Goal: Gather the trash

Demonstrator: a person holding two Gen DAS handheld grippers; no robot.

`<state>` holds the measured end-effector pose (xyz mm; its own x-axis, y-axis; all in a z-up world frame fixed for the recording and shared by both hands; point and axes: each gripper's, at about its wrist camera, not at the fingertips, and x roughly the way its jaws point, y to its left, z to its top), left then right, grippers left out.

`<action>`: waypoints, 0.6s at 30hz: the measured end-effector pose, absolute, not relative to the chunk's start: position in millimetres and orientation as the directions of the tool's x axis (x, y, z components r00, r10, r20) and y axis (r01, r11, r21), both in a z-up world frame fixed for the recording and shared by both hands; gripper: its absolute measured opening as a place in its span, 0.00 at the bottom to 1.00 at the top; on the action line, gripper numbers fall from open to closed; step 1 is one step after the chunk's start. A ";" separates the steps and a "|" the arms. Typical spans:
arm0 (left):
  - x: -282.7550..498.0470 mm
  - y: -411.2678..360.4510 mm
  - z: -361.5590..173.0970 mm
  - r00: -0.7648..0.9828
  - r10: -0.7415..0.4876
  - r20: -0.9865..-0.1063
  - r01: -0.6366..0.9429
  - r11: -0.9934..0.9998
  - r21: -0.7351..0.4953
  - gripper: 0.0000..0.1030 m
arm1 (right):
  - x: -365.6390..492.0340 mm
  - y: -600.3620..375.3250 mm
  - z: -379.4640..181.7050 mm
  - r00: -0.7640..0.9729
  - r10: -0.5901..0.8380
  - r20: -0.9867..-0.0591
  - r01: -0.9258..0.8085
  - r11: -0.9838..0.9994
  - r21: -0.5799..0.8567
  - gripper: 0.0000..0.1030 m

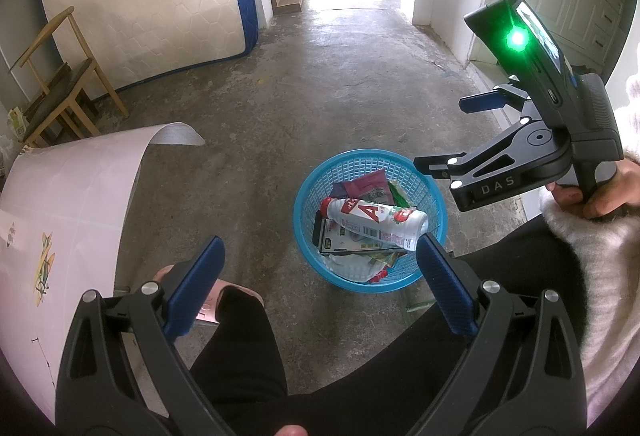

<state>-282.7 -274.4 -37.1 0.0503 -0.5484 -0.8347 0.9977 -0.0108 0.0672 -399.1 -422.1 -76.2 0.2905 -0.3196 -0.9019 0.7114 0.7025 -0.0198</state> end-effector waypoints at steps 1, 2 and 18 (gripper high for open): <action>-282.6 -274.6 -37.1 0.050 -0.548 -0.835 0.998 -0.011 0.067 0.90 | -398.5 -423.4 -76.1 0.290 -0.319 -0.902 0.711 0.703 -0.020 0.93; -282.5 -275.1 -37.2 0.050 -0.548 -0.835 0.998 -0.011 0.068 0.90 | -398.4 -423.4 -76.1 0.290 -0.320 -0.902 0.711 0.703 -0.020 0.93; -282.2 -274.7 -36.8 0.049 -0.548 -0.835 0.998 -0.011 0.066 0.90 | -400.3 -422.3 -78.8 0.289 -0.315 -0.904 0.712 0.702 -0.017 0.93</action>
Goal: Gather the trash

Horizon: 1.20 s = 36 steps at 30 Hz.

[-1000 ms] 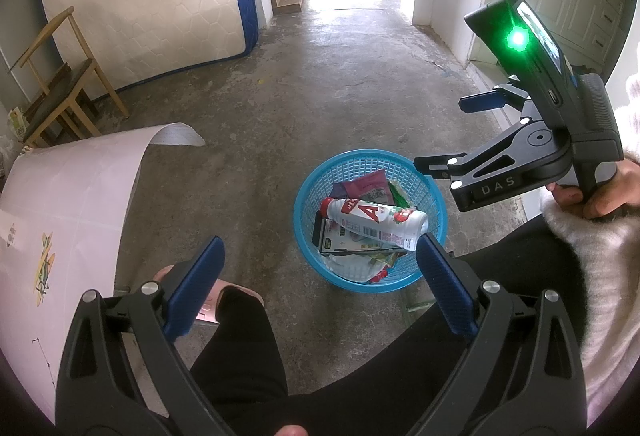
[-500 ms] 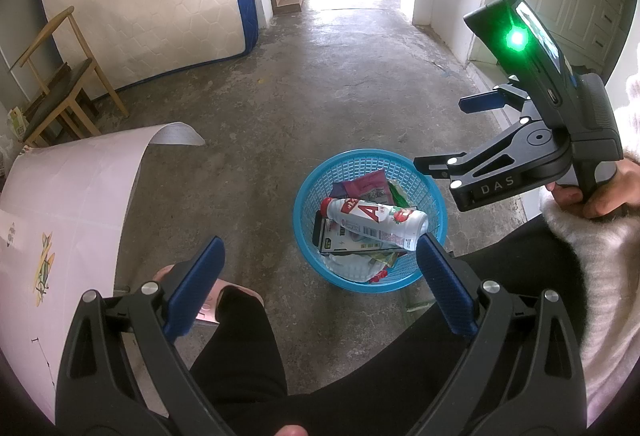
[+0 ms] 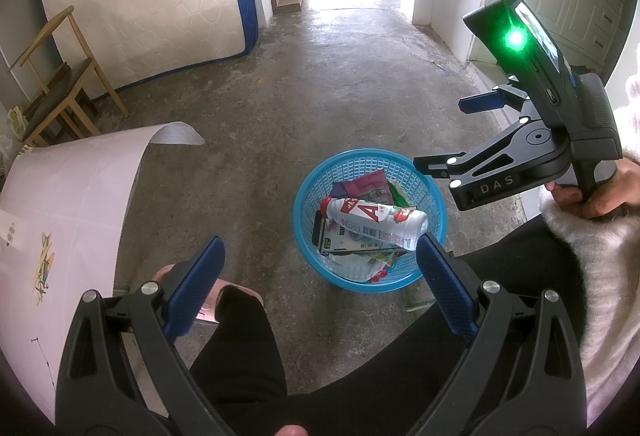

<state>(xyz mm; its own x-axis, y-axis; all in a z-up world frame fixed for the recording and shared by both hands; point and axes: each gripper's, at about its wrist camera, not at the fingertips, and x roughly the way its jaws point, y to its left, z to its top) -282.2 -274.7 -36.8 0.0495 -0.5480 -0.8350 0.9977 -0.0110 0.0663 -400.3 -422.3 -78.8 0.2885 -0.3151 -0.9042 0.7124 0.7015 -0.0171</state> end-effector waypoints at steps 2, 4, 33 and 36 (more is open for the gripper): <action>-282.1 -275.3 -37.0 0.050 -0.549 -0.835 0.998 -0.011 0.067 0.90 | -401.2 -420.9 -78.9 0.289 -0.316 -0.904 0.713 0.701 -0.017 0.93; -282.1 -275.4 -36.9 0.050 -0.548 -0.835 0.998 -0.011 0.067 0.90 | -400.7 -421.7 -78.9 0.289 -0.316 -0.904 0.712 0.702 -0.018 0.93; -293.6 -270.2 -36.8 0.080 -0.571 -0.817 0.992 -0.033 0.120 0.90 | -400.6 -423.2 -78.3 0.288 -0.314 -0.905 0.711 0.703 -0.018 0.93; -294.7 -270.1 -36.8 0.076 -0.568 -0.820 0.993 -0.034 0.116 0.90 | -400.3 -423.8 -78.1 0.290 -0.316 -0.904 0.712 0.702 -0.018 0.93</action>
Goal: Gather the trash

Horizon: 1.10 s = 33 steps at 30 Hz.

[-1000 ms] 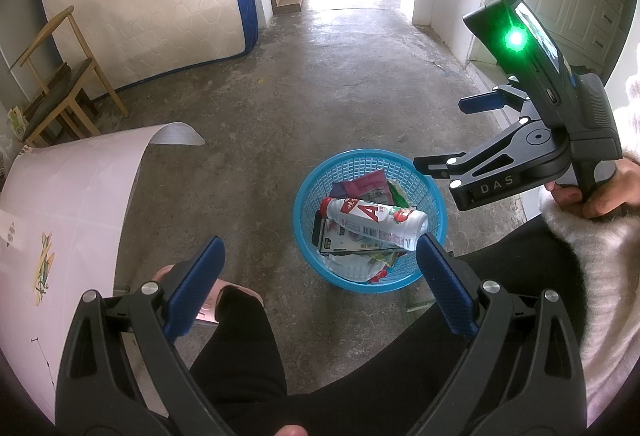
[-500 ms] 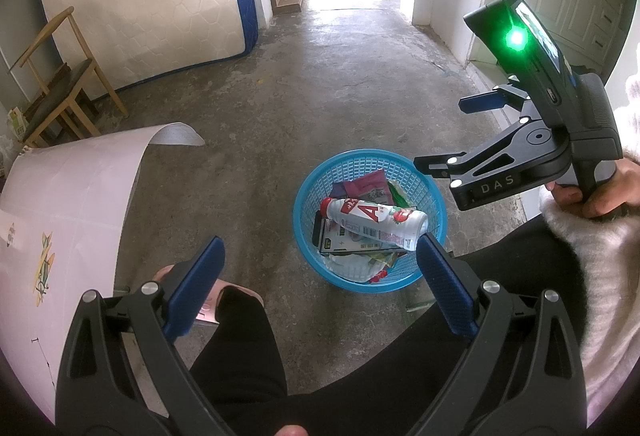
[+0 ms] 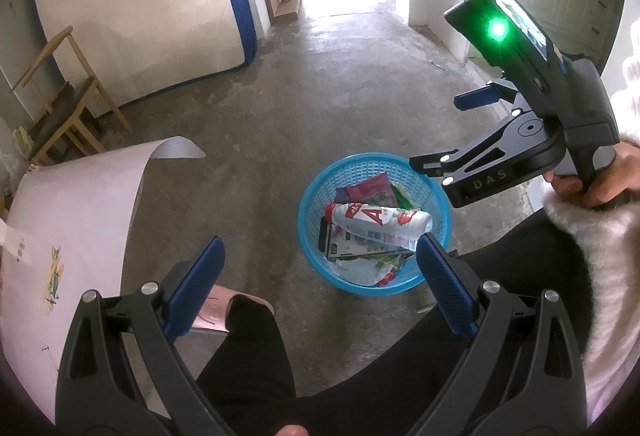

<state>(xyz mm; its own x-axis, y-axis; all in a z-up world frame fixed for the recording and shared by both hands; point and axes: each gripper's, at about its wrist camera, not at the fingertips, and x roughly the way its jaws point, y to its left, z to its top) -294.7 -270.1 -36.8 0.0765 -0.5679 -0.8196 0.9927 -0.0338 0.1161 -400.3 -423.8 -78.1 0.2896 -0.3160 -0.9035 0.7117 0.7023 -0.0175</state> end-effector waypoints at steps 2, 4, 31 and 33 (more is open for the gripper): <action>-294.3 -271.2 -36.7 0.073 -0.566 -0.822 0.994 -0.028 0.108 0.90 | -401.2 -423.6 -79.7 0.290 -0.316 -0.904 0.712 0.702 -0.017 0.93; -292.9 -272.6 -37.2 0.072 -0.562 -0.824 0.995 -0.022 0.102 0.90 | -400.4 -424.1 -78.8 0.289 -0.314 -0.904 0.713 0.701 -0.016 0.93; -291.7 -273.2 -35.9 0.047 -0.566 -0.823 0.996 -0.034 0.081 0.90 | -399.5 -426.3 -76.7 0.286 -0.300 -0.910 0.713 0.701 -0.007 0.93; -294.1 -275.2 -36.5 0.047 -0.559 -0.828 0.994 -0.053 0.091 0.90 | -399.1 -426.8 -76.6 0.285 -0.301 -0.910 0.713 0.701 -0.009 0.93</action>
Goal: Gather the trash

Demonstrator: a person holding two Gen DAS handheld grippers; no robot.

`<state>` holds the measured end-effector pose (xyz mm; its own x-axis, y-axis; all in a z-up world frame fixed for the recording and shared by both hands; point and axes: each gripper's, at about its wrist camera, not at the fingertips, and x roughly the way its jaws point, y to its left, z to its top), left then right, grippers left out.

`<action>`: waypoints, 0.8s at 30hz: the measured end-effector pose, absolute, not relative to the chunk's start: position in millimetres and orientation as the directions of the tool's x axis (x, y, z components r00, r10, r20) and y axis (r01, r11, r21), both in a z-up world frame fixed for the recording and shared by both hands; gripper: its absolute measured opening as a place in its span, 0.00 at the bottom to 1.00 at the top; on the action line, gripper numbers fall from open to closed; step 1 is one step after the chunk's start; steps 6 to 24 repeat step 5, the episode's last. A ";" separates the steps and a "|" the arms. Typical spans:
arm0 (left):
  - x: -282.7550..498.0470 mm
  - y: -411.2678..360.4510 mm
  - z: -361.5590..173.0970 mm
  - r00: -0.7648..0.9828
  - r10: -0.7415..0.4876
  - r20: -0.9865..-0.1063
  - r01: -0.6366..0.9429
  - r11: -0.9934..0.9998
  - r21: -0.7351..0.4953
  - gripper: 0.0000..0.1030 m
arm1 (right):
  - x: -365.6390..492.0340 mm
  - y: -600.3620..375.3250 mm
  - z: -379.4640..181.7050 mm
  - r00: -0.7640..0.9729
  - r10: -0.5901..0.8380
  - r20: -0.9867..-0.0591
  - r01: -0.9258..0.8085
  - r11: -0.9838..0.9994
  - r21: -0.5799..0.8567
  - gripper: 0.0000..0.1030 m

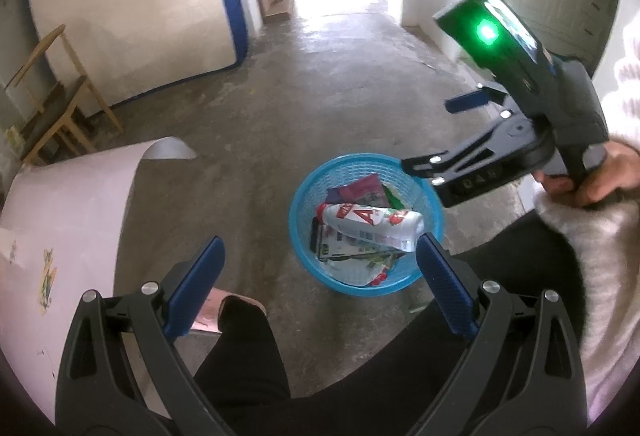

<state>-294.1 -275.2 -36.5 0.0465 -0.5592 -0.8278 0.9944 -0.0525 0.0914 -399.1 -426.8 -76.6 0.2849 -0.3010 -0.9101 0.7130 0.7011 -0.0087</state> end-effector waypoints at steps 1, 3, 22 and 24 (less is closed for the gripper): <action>-293.8 -276.8 -37.3 0.064 -0.553 -0.831 0.993 -0.044 0.106 0.90 | -398.9 -426.3 -76.7 0.284 -0.300 -0.911 0.712 0.702 -0.009 0.93; -287.4 -278.7 -38.3 0.070 -0.541 -0.838 0.996 -0.015 0.093 0.90 | -399.4 -426.6 -76.3 0.285 -0.301 -0.910 0.712 0.702 -0.009 0.93; -280.4 -279.1 -37.7 0.048 -0.541 -0.839 0.998 -0.001 0.058 0.90 | -399.4 -427.5 -76.3 0.286 -0.302 -0.910 0.712 0.702 -0.009 0.93; -280.4 -279.1 -37.7 0.048 -0.541 -0.839 0.998 -0.001 0.058 0.90 | -399.4 -427.5 -76.3 0.286 -0.302 -0.910 0.712 0.702 -0.009 0.93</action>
